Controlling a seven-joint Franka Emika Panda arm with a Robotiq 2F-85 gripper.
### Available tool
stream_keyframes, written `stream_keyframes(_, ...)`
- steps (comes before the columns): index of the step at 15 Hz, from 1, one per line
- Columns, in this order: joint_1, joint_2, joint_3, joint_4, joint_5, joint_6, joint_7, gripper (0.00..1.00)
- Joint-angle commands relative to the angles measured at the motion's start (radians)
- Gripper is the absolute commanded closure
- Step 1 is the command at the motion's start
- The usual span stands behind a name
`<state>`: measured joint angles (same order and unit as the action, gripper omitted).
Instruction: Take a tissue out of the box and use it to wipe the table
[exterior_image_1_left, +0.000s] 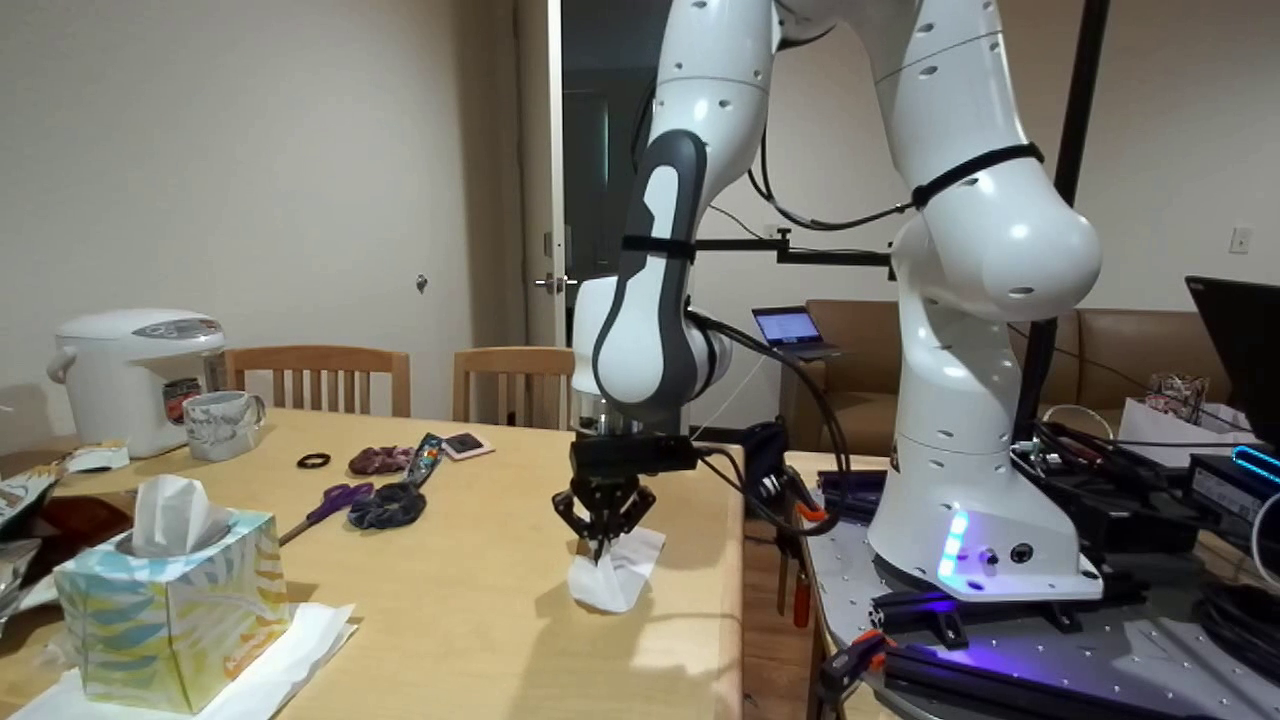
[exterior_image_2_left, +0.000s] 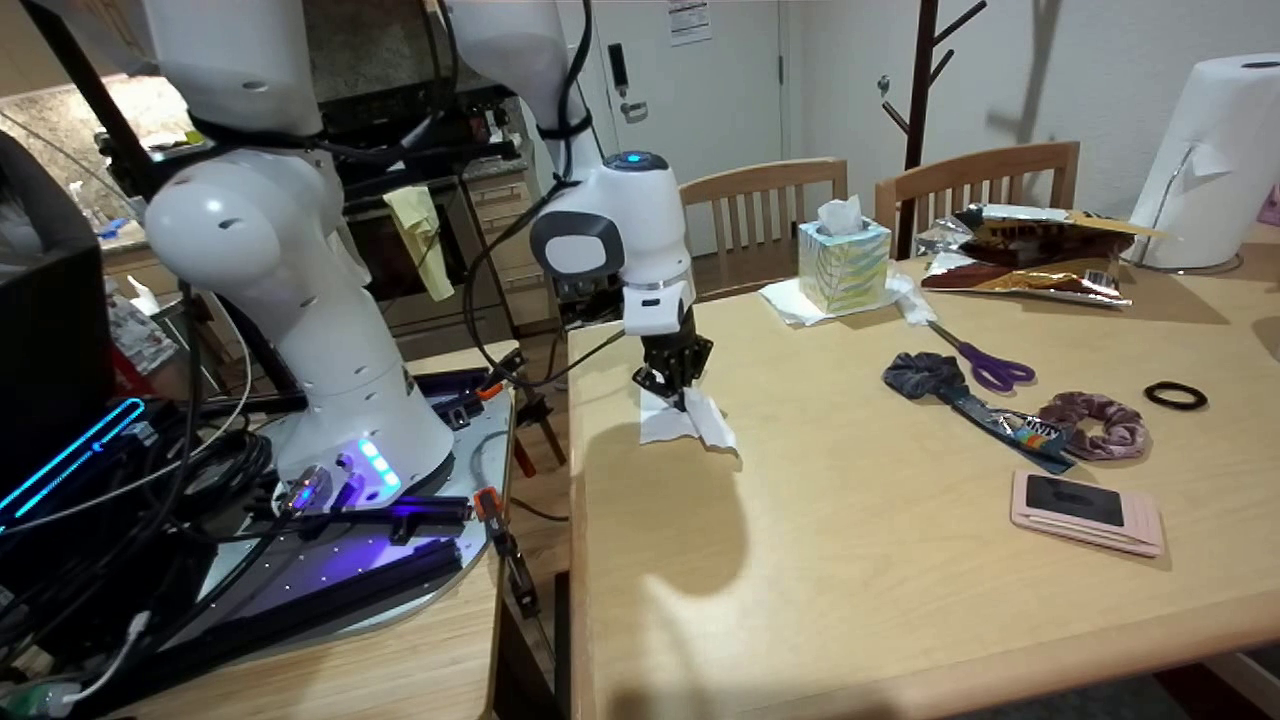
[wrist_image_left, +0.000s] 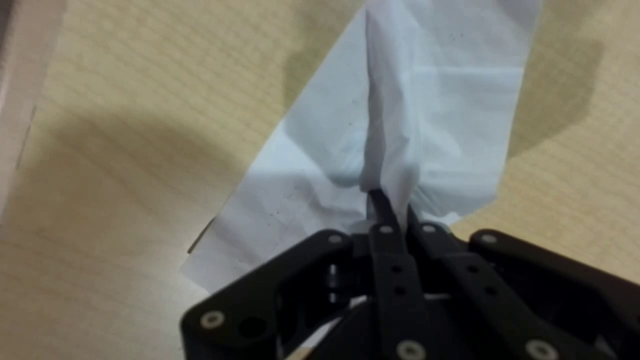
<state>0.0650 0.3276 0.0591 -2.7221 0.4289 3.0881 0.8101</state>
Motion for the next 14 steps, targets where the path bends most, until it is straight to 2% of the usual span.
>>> stream_keyframes(1, -0.030, -0.005, 0.044, -0.077, 0.036, 0.041, 0.000, 1.00)
stream_keyframes(3, -0.035, -0.015, 0.055, -0.096, 0.039, 0.043, 0.000, 1.00)
stream_keyframes(4, -0.026, 0.018, 0.047, -0.052, 0.055, 0.034, -0.021, 1.00)
stream_keyframes(8, -0.020, -0.001, 0.041, -0.055, 0.058, 0.034, -0.030, 1.00)
stream_keyframes(12, 0.013, -0.017, 0.005, -0.055, 0.054, 0.020, -0.033, 1.00)
stream_keyframes(13, 0.006, -0.022, 0.014, -0.054, 0.060, 0.021, -0.039, 0.74)
stream_keyframes(14, 0.010, -0.023, 0.009, -0.054, 0.059, 0.013, -0.041, 0.73)
